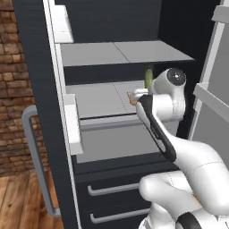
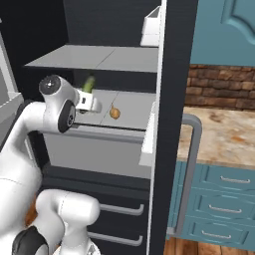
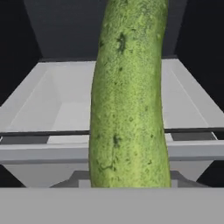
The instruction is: Place the cold items (cucumber and onion) from the fridge in one tupperware on the dining counter. Place the warm items (hot dog and kebab skewer) in the stove area in another tupperware.
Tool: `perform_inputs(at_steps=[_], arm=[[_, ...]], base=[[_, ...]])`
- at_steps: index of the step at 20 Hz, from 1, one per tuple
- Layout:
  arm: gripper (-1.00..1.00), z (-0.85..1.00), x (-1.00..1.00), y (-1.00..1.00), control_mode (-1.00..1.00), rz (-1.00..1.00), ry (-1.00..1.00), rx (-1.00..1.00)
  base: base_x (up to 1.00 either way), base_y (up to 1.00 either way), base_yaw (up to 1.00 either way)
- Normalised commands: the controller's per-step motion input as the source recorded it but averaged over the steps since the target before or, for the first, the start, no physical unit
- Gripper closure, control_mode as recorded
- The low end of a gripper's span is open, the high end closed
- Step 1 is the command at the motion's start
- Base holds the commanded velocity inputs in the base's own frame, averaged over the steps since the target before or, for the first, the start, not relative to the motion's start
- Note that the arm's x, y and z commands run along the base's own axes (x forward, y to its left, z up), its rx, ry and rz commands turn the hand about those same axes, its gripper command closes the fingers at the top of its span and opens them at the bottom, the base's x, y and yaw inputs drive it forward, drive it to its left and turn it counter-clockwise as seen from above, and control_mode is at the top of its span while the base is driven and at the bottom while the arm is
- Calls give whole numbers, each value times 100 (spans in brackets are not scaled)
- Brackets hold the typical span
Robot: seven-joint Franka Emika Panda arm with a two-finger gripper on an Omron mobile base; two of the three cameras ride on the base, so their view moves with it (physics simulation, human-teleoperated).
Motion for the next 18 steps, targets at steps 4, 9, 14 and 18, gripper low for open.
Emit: perform_inputs(at_steps=[4, 9, 14, 18], arm=[[100, -66, -48, -3, -100, -6, 10, -19], [100, -69, -14, -1, -100, -3, 21, -24], [100, -23, -4, 0, 100, -3, 6, -8], [100, 0, 0, 0, 100, 0, 0, 0]], base=[[0, 0, 0], [0, 0, 0], [-20, -2, -14], [-59, -4, -37]])
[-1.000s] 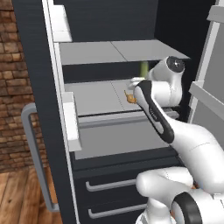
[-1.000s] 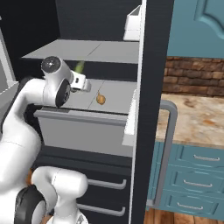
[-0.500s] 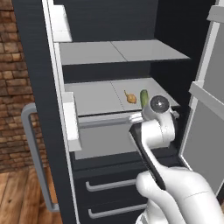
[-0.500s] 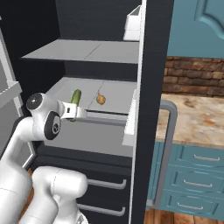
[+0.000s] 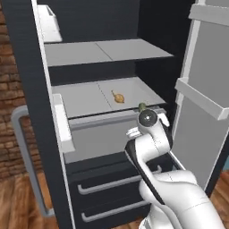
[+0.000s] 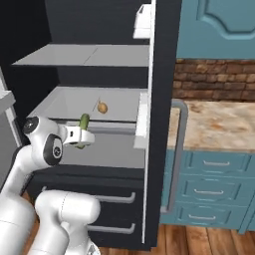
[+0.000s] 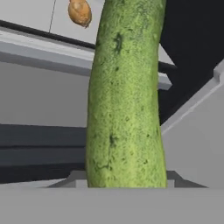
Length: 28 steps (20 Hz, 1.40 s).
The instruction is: Place the cold items (cucumber and onion) from the fridge in one tupperware on the dining counter. Place the warm items (hot dog and kebab skewer) in the stove area in another tupperware.
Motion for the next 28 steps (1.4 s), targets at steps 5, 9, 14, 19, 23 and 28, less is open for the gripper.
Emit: perform_inputs(at_steps=[5, 9, 14, 19, 23, 28], arm=[[100, 0, 0, 0, 100, 0, 0, 0], [100, 0, 0, 0, 100, 0, 0, 0], [100, 0, 0, 0, 100, 0, 0, 0], [100, 0, 0, 0, 100, 0, 0, 0], [100, 0, 0, 0, 100, 0, 0, 0], [100, 0, 0, 0, 100, 0, 0, 0]], base=[[-100, -9, -32], [-99, -13, -42], [-38, 52, -40], [-2, 97, -47], [-53, 46, -79], [-31, 5, -84]])
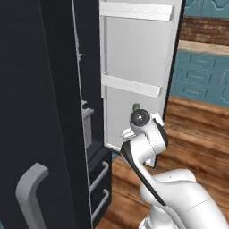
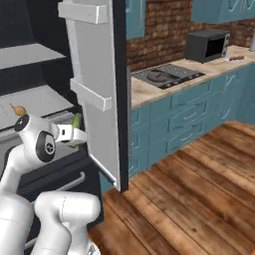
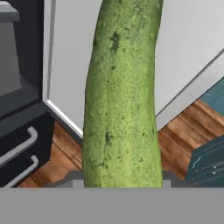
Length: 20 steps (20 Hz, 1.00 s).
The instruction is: Place the cold items (cucumber and onion) from the fridge in one tupperware on the dining counter. Place the warm items (hot dog and kebab skewer) in the stove area in another tupperware.
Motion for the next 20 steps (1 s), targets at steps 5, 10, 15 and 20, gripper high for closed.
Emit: perform_inputs(at_steps=[5, 10, 15, 20], arm=[[100, 0, 0, 0, 100, 0, 0, 0], [100, 0, 0, 0, 100, 0, 0, 0], [100, 0, 0, 0, 100, 0, 0, 0], [100, 0, 0, 0, 100, 0, 0, 0]], base=[[-41, 0, -86], [-39, 0, -81], [-83, -25, -39], [-100, -74, 0]])
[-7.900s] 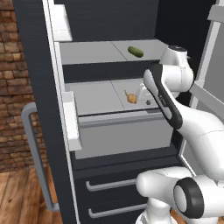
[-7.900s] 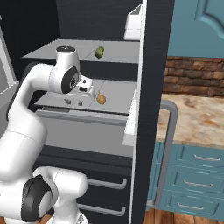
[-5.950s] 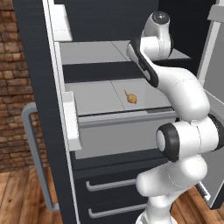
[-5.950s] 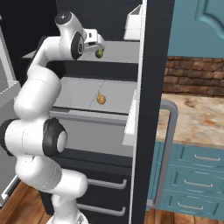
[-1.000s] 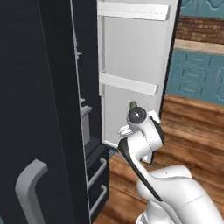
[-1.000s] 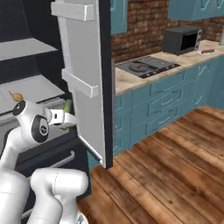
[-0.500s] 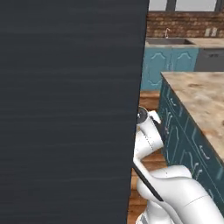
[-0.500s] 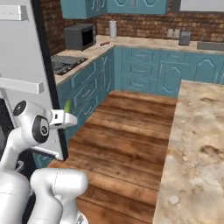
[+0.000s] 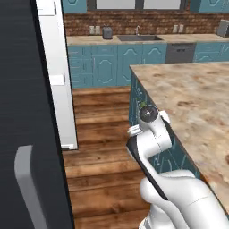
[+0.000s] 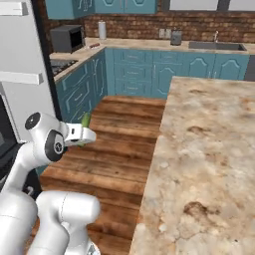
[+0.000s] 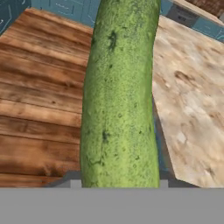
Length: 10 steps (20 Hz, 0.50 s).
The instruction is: Place the cold items (cucumber and onion) from the fridge in one tupperware on the dining counter. Place the warm items (hot dog and kebab skewer) in the stove area in another tupperware.
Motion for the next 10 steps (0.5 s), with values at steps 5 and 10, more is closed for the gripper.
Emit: perform_inputs(at_steps=[5, 10], arm=[[100, 0, 0, 0, 100, 0, 0, 0], [100, 0, 0, 0, 100, 0, 0, 0]], base=[[-100, -22, 0], [-100, 47, -2]])
